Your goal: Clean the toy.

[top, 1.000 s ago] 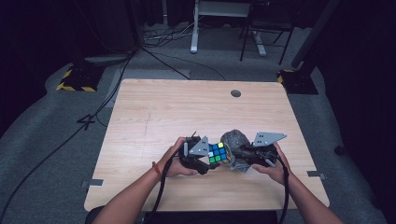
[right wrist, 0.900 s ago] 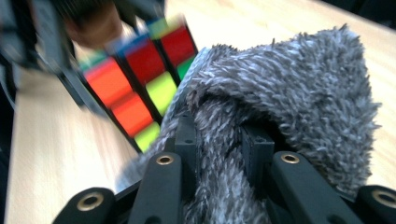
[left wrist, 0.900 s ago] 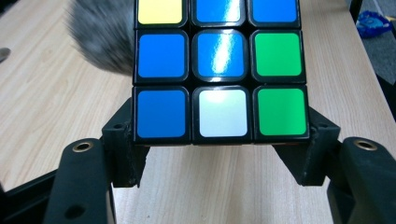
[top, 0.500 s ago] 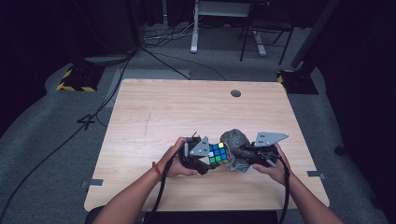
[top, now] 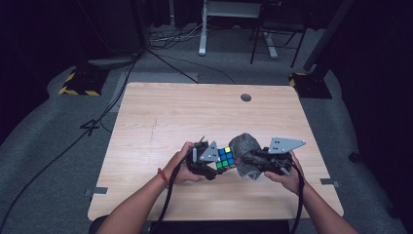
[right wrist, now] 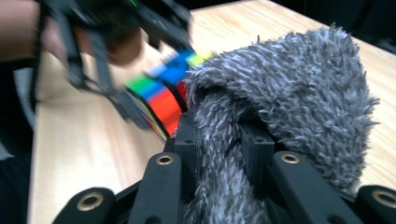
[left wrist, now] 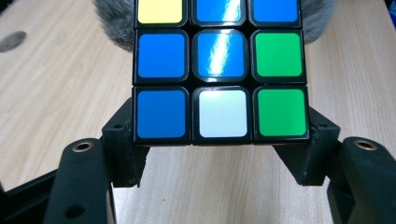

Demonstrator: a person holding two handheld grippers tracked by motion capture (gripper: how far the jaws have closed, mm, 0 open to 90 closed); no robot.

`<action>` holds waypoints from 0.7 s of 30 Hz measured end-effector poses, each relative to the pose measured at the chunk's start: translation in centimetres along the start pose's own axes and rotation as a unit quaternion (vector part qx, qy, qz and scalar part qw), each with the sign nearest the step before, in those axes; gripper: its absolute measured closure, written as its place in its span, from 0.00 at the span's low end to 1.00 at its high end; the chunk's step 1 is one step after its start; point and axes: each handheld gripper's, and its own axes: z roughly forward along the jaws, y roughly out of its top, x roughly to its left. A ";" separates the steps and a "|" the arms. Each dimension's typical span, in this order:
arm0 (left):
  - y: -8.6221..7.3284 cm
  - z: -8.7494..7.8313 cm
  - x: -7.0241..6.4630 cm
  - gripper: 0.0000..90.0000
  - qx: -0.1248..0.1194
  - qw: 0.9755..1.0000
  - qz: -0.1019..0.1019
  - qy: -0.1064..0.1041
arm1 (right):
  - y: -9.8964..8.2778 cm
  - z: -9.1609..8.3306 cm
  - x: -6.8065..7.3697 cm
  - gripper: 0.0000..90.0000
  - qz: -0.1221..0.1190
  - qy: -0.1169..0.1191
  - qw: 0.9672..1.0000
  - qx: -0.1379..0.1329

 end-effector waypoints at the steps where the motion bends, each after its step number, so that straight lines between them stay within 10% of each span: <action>1: 0.1 0.3 -0.3 0.37 0.007 1.000 0.001 -0.001 | 0.2 0.1 0.3 0.82 -0.002 0.008 1.000 -0.004; 18: 0.3 1.5 -0.8 0.37 0.045 0.999 0.005 0.006 | 1.0 2.4 2.4 0.81 -0.038 0.069 0.997 0.012; 21: 0.2 1.2 -0.7 0.37 0.034 0.999 0.002 0.006 | 1.0 2.2 2.4 0.81 -0.046 0.046 0.998 0.020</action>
